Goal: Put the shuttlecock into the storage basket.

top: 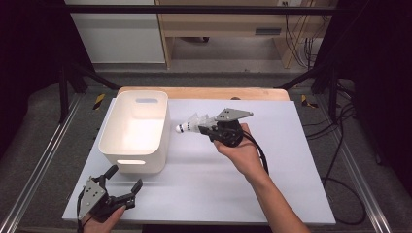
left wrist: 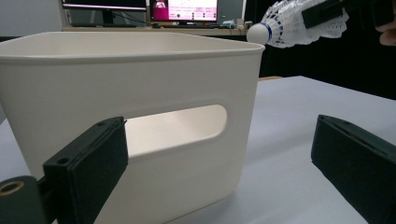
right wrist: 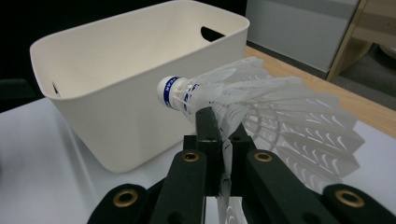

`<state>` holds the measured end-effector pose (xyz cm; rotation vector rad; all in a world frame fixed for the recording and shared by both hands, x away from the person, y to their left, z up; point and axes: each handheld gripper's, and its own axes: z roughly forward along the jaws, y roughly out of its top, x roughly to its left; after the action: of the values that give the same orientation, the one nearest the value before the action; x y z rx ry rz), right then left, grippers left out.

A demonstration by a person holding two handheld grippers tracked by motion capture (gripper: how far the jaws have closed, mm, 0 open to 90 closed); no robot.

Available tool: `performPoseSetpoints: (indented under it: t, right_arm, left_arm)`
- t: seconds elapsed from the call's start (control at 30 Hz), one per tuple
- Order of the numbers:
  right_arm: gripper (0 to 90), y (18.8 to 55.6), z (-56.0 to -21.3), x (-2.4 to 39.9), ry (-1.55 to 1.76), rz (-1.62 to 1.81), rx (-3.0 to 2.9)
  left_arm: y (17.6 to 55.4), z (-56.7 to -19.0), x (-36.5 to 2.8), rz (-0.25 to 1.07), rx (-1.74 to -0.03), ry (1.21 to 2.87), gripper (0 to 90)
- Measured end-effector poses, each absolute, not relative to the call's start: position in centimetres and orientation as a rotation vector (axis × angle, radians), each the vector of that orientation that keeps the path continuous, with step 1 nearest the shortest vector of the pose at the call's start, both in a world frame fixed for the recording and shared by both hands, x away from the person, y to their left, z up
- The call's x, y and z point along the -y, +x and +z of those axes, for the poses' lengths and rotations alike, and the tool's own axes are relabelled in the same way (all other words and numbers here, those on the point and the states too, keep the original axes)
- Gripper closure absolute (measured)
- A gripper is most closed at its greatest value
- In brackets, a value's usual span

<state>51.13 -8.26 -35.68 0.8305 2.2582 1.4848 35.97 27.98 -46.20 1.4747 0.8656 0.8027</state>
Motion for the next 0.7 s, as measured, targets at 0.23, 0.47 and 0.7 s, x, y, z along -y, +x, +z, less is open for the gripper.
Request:
performPoseSetpoints:
  t: [0.23, 0.47, 0.7]
  right_arm:
    - [88.7, 51.9, -33.1, 6.3, 0.773, 1.481, -2.268]
    - [88.7, 53.5, -30.6, 4.2, 0.741, 1.512, -2.257]
    - [88.8, 54.7, -28.9, 1.3, 0.695, 1.497, -2.291]
  left_arm:
    - [36.0, -46.2, -27.9, 0.801, -0.868, 1.475, 3.9]
    - [35.8, -46.2, -28.0, 0.807, -0.866, 1.474, 3.9]
    - [35.9, -46.2, -28.3, 0.813, -0.889, 1.466, 3.9]
